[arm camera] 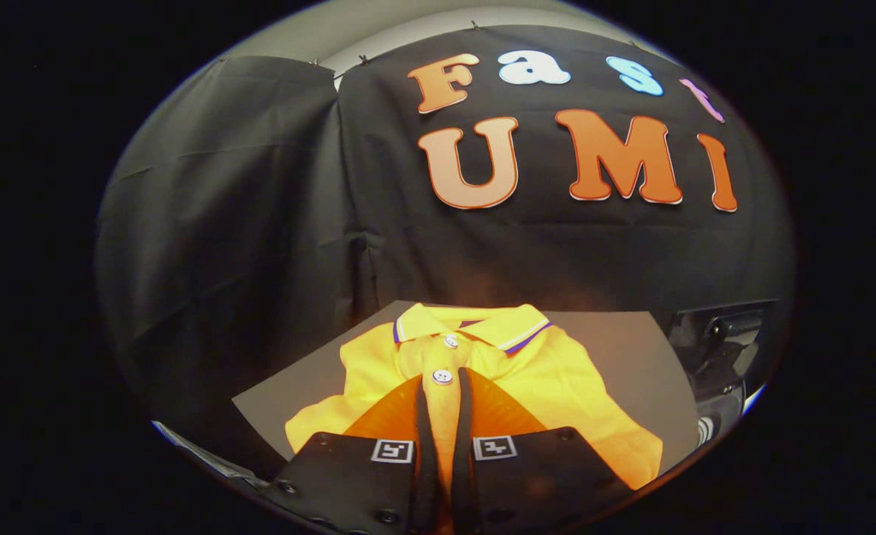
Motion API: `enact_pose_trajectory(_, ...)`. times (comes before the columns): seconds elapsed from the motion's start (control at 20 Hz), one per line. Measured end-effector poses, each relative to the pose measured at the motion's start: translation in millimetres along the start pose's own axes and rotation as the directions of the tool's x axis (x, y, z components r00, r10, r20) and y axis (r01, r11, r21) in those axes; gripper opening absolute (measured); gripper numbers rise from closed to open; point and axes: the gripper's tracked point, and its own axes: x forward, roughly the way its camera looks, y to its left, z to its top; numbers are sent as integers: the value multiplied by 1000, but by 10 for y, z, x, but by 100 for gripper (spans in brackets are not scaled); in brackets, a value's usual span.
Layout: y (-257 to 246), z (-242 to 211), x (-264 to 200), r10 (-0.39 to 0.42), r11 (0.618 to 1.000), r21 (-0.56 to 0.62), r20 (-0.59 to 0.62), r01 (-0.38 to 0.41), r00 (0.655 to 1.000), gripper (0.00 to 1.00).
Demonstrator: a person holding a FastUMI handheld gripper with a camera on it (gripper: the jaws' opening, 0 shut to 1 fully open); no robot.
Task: Put the clothes into the washing machine and then close the washing machine lid.
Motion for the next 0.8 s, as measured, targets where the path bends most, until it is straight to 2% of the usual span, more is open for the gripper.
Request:
enact_pose_trajectory(0.5, -192, 752, -317, 5, 999, 34, 157, -10, 988, 15)
enact_pose_trajectory(0.8, -474, 1119, -736, 5, 999, 34, 242, -14, 970, 15)
